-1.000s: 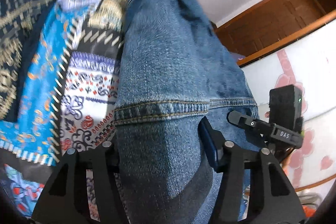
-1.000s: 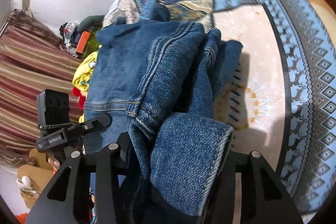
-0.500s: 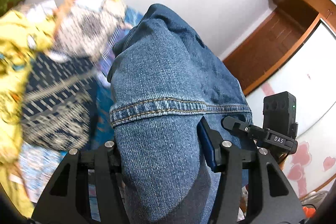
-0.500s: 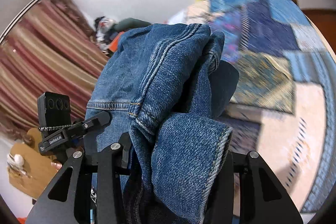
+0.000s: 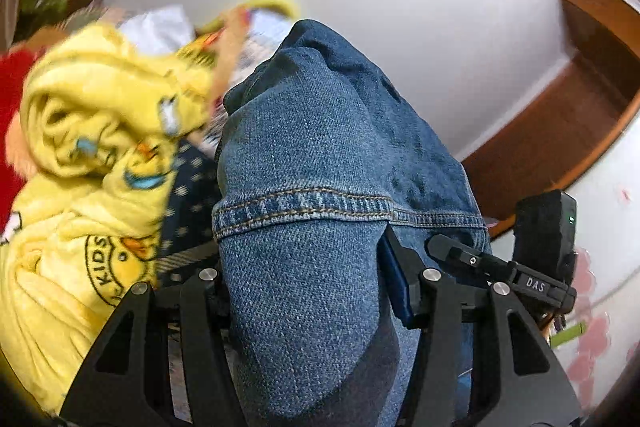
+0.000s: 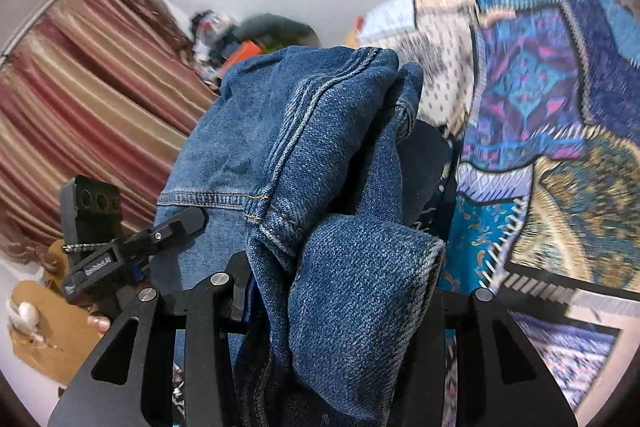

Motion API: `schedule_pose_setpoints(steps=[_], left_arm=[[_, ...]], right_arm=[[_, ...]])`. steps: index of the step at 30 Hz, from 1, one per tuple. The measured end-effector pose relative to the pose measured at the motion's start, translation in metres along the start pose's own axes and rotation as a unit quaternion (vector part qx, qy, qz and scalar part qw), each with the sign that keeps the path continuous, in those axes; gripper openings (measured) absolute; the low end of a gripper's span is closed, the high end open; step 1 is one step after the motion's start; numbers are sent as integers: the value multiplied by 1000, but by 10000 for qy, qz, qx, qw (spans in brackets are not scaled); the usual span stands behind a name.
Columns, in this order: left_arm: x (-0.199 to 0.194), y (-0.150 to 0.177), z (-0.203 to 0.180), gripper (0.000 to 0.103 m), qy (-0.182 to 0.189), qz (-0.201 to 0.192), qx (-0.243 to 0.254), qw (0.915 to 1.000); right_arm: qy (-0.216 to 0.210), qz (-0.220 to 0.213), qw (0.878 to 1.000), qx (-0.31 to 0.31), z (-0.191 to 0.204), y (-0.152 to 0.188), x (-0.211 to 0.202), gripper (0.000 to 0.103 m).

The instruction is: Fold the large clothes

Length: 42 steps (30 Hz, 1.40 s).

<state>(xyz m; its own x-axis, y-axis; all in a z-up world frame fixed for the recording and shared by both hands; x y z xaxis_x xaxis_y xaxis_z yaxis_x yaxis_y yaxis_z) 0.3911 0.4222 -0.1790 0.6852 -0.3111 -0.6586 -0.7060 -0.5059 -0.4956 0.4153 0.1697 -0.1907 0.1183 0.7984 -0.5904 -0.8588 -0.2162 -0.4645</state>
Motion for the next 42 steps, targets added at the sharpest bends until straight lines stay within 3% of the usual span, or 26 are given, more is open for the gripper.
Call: schedule_pose_setpoints(steps=[6, 8, 10, 12, 14, 16, 24, 30, 34, 37, 42], left_arm=[[83, 19, 72, 55, -272, 873, -549, 9943], [96, 30, 84, 66, -394, 938, -550, 9933], [93, 36, 84, 69, -285, 726, -397, 9962], [90, 41, 81, 72, -456, 682, -293, 9962], [85, 47, 73, 83, -850, 683, -142, 9939], [80, 55, 65, 86, -1211, 644, 41, 9905], [41, 114, 41, 87, -1715, 864, 361, 9807], [12, 142, 33, 86, -1999, 851, 187, 9759], [-28, 143, 0, 86, -2206, 490, 465, 9730], [-71, 138, -43, 86, -2279, -92, 879, 9697], [-153, 136, -127, 86, -2143, -1336, 1563, 9549]], right_arm=[[484, 675, 9959, 359, -56, 12, 80, 40], [617, 791, 9946, 285, -65, 20, 92, 42], [675, 703, 9952, 35, -67, 25, 90, 47], [890, 714, 9931, -266, -62, 26, 84, 55], [1065, 721, 9903, -522, -56, 30, 76, 58], [1244, 751, 9871, -672, -46, 35, 66, 65], [1327, 830, 9861, -563, -48, 79, 27, 67], [1481, 881, 9844, -369, -44, 92, 3, 67], [1377, 476, 9879, -538, -17, 85, -37, 67], [1264, -46, 9887, -804, 17, 76, -77, 67], [987, -1141, 9784, -1415, 85, 74, -154, 67]])
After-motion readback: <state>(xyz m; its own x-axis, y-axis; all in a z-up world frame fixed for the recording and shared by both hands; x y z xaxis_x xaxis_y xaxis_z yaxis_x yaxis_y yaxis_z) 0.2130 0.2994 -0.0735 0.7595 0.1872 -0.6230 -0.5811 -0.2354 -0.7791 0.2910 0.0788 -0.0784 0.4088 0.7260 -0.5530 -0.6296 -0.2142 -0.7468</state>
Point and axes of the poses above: each gripper's, at about its wrist camera, not at the fingertips, and x roughly the way its jaws point, z to its left, y to its underside, the point moved 3 cm from there along x, roughly the way its jaws point, and after that the axes turned 1 degree about -x, right-handed, at the moved point
